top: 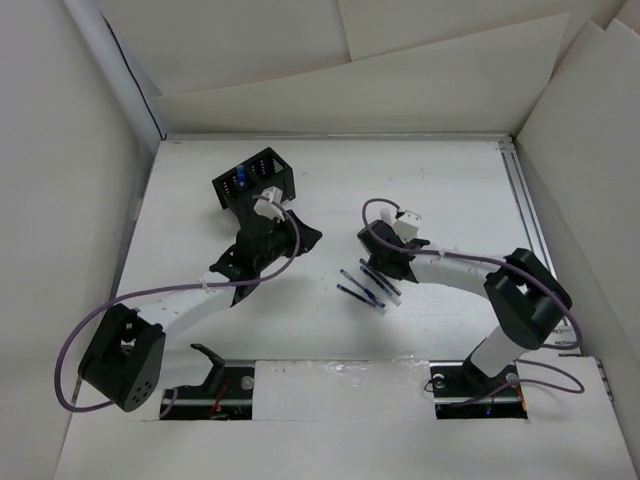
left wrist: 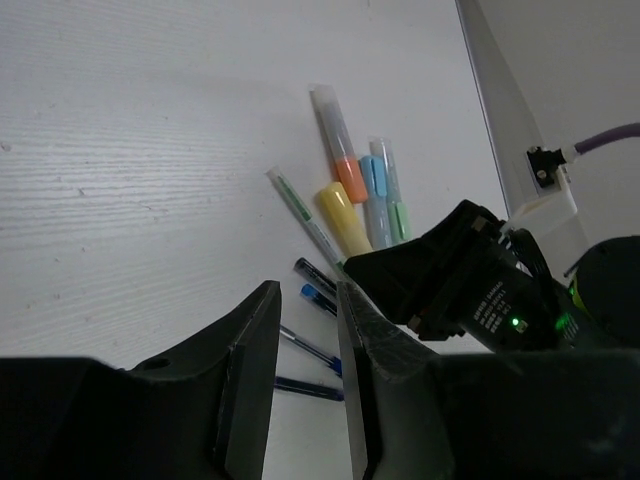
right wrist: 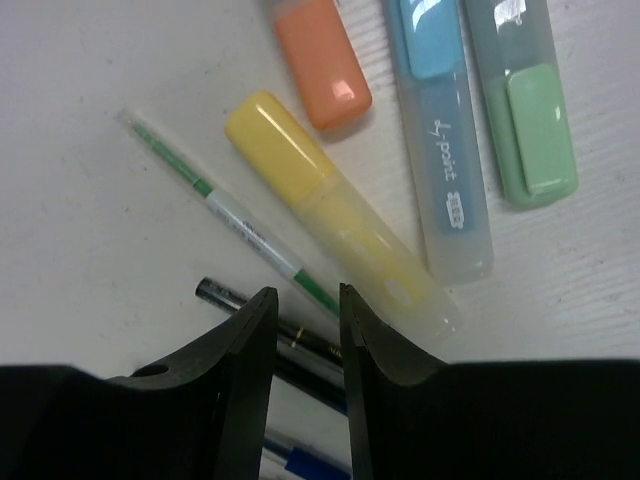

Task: Sort the stationery into containers
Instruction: Pick up the pen from the center of the board.

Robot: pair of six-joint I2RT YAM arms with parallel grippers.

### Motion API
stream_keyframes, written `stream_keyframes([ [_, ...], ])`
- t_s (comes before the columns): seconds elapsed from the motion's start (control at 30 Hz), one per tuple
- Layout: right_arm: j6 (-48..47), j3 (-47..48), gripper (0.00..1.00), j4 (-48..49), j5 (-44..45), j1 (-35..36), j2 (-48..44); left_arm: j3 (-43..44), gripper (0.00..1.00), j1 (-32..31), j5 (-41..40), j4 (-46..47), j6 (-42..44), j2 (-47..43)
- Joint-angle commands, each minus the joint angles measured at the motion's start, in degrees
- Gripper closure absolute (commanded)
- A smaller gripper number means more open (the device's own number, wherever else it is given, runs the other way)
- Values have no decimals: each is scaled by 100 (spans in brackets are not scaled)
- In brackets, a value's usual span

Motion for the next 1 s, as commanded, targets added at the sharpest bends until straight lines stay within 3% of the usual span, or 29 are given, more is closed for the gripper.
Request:
stream_keyframes([
  [0.0, -142, 313, 63, 198, 13, -233, 272, 1, 74, 1, 218, 550, 17, 97],
  [0.97, -503, 357, 58, 778, -628, -409, 564, 229, 71, 1, -72, 445, 131, 414],
])
